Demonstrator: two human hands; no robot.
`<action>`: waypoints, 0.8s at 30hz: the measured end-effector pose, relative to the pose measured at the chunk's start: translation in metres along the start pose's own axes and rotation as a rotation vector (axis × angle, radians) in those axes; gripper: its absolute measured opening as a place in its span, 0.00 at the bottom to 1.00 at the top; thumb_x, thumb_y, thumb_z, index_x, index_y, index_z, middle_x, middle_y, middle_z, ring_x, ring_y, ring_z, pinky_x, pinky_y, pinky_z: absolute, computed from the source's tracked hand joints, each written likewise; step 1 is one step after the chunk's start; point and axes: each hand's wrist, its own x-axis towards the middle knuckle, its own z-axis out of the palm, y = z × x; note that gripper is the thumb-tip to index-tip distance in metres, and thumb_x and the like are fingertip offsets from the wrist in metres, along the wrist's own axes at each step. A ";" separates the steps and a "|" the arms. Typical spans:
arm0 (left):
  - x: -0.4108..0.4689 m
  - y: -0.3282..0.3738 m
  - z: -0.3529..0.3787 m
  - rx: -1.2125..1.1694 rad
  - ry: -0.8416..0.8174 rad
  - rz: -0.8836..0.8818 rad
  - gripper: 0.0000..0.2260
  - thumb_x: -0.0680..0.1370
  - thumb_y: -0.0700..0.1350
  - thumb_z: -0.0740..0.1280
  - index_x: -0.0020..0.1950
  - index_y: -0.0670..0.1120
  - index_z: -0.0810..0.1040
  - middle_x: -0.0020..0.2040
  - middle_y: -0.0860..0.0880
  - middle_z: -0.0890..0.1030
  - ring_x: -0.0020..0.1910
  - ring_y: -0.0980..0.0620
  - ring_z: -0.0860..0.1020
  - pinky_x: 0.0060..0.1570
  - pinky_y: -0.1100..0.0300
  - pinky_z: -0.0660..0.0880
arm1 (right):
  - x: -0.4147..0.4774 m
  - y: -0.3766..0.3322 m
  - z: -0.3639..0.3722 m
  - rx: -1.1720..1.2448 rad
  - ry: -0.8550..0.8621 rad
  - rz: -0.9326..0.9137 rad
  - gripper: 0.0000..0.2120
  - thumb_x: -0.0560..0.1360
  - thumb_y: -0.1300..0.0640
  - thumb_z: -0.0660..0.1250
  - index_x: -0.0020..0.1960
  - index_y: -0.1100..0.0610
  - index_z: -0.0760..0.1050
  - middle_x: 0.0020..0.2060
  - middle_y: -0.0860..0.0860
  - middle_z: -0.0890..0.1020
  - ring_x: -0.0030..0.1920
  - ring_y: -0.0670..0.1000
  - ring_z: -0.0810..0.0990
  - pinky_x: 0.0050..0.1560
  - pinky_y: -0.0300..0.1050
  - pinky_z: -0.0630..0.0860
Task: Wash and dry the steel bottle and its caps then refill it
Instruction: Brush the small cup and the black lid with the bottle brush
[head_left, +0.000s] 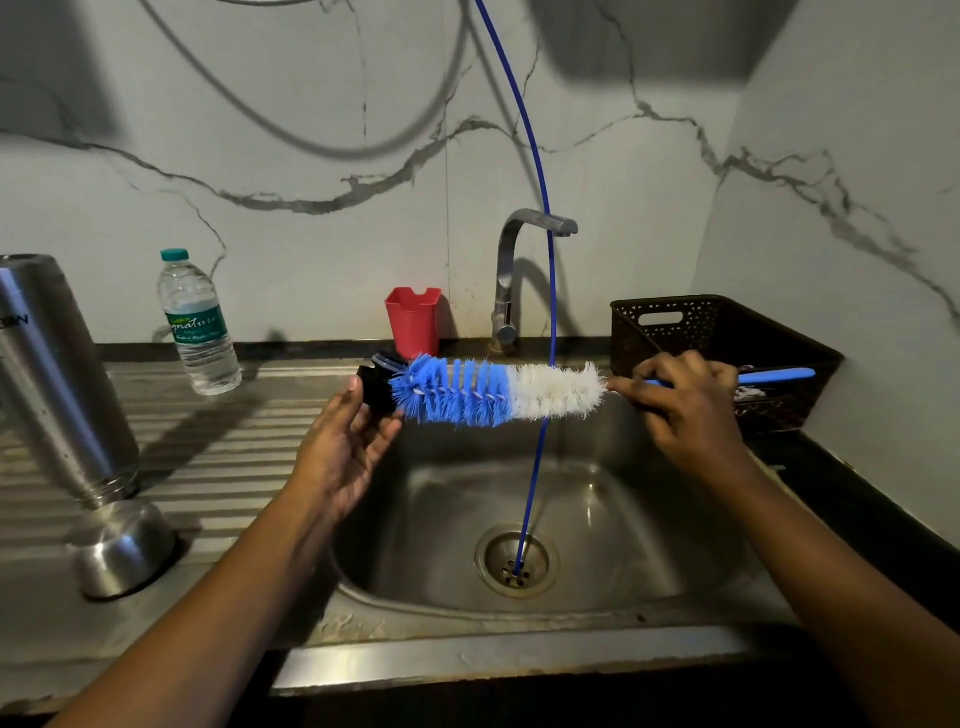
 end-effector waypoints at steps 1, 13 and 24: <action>-0.001 0.000 0.001 0.020 -0.020 0.007 0.05 0.73 0.46 0.67 0.47 0.47 0.76 0.38 0.51 0.83 0.33 0.56 0.82 0.30 0.68 0.77 | -0.001 0.001 0.000 -0.005 -0.005 0.006 0.20 0.70 0.54 0.56 0.54 0.47 0.82 0.43 0.50 0.79 0.46 0.51 0.68 0.45 0.41 0.49; 0.000 -0.001 -0.004 -0.080 -0.123 -0.112 0.25 0.70 0.55 0.65 0.65 0.45 0.71 0.47 0.43 0.81 0.33 0.54 0.82 0.25 0.68 0.76 | -0.002 0.006 0.001 0.003 -0.002 0.030 0.18 0.71 0.55 0.58 0.54 0.48 0.82 0.45 0.49 0.79 0.47 0.50 0.68 0.44 0.42 0.50; 0.000 0.005 -0.009 -0.026 -0.257 -0.155 0.31 0.43 0.56 0.85 0.42 0.46 0.87 0.40 0.48 0.84 0.31 0.55 0.81 0.22 0.69 0.74 | -0.003 0.012 -0.001 -0.022 0.016 0.037 0.18 0.70 0.55 0.56 0.53 0.49 0.82 0.44 0.49 0.79 0.46 0.50 0.68 0.45 0.41 0.48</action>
